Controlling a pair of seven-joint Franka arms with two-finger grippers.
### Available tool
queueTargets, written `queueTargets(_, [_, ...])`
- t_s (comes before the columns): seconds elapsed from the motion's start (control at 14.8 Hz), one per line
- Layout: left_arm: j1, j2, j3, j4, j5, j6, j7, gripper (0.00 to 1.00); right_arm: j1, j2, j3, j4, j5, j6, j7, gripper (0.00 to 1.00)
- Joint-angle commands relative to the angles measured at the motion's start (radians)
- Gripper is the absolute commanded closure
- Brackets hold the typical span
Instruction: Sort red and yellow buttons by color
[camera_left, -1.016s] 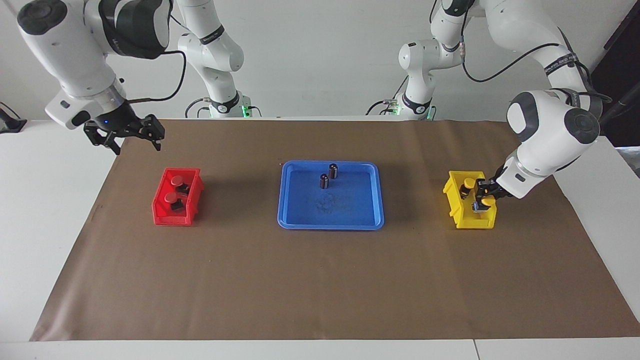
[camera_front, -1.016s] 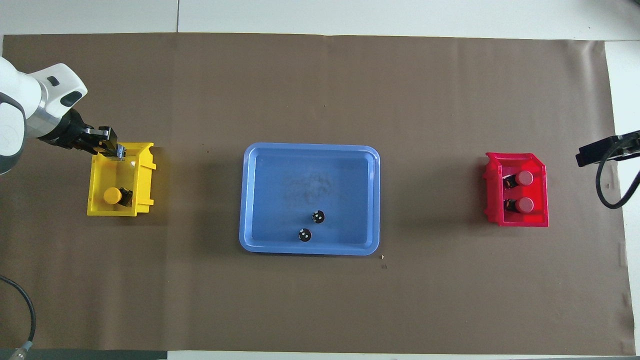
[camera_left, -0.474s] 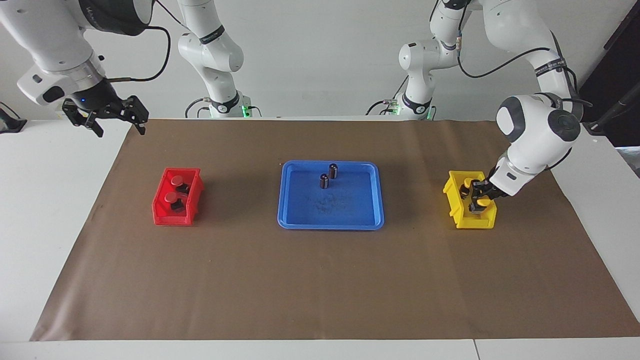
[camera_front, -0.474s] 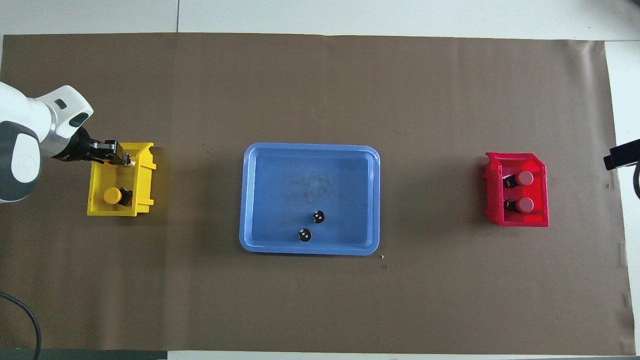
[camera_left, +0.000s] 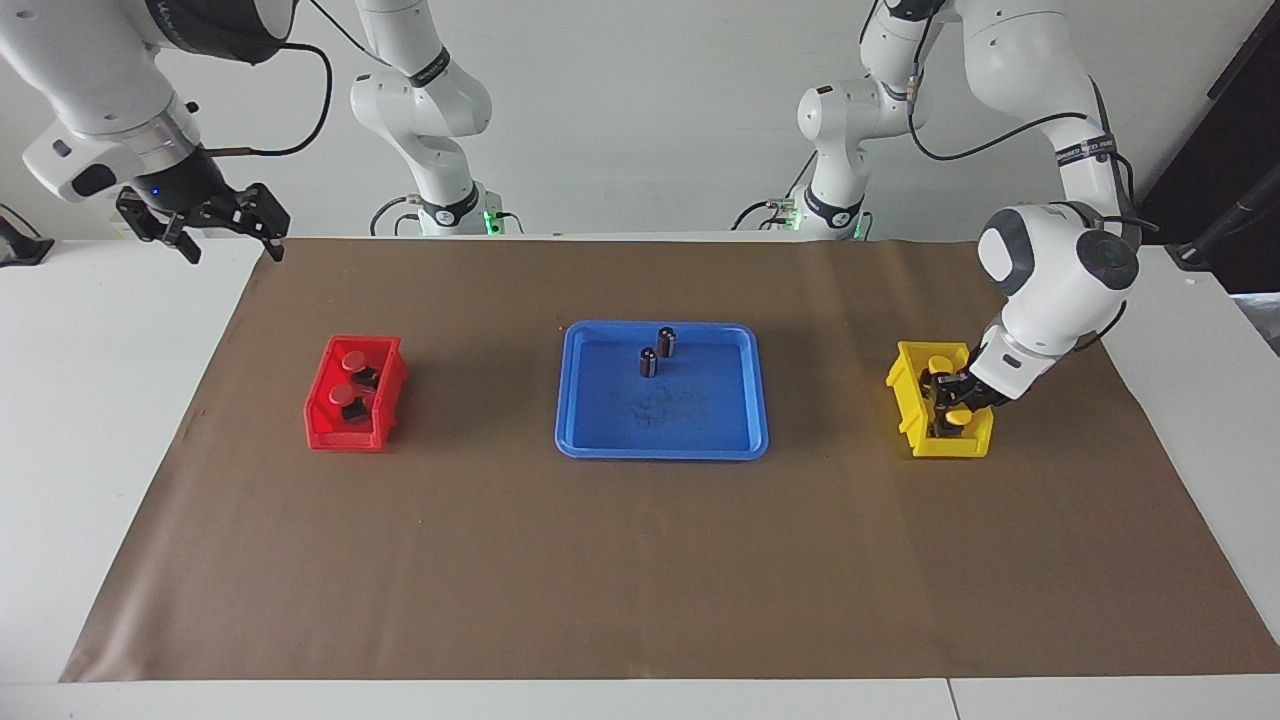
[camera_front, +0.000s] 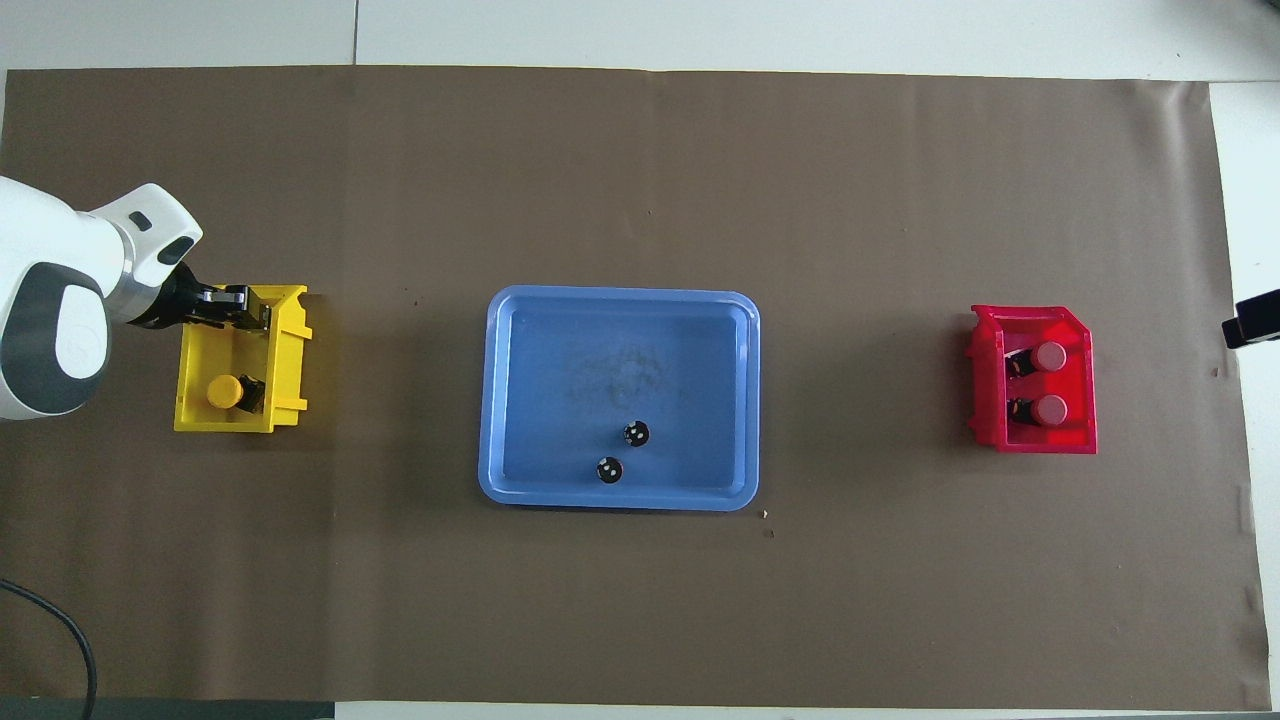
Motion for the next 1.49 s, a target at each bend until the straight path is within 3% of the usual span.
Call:
queueTargets(0.0, [0.015, -0.015, -0.006, -0.022, -0.028, 0.019, 0.019, 0.61, 0.029, -0.001, -0.028, 0.012, 0.006, -0.008, 0.017, 0.0])
queueTargets(0.07, [0.015, -0.015, -0.006, -0.022, -0.028, 0.017, 0.019, 0.45, 0.04, 0.007, -0.03, 0.023, 0.006, 0.001, 0.017, 0.0])
queueTargets(0.2, [0.015, -0.015, -0.006, -0.02, -0.028, 0.014, 0.019, 0.37, 0.043, 0.013, -0.027, 0.039, 0.015, 0.006, 0.019, 0.0])
queueTargets(0.47, [0.02, -0.015, -0.006, 0.001, -0.028, -0.02, 0.019, 0.32, 0.048, 0.005, -0.027, 0.027, 0.014, -0.002, 0.02, 0.0])
queueTargets(0.68, [0.021, -0.018, -0.005, 0.084, -0.028, -0.134, 0.021, 0.18, 0.048, 0.008, -0.027, 0.018, 0.014, -0.002, 0.02, 0.0])
queueTargets(0.81, [0.009, -0.023, -0.006, 0.161, -0.028, -0.231, 0.013, 0.0, 0.046, 0.011, -0.027, 0.016, 0.014, -0.002, 0.022, 0.0])
queueTargets(1.08, [0.004, -0.067, -0.009, 0.325, -0.005, -0.469, 0.021, 0.0, 0.051, 0.008, -0.025, 0.004, 0.014, 0.001, 0.022, 0.0])
queueTargets(1.42, [0.007, -0.162, -0.008, 0.423, 0.017, -0.598, 0.074, 0.0, 0.053, 0.004, -0.019, -0.007, 0.014, -0.002, 0.019, 0.0])
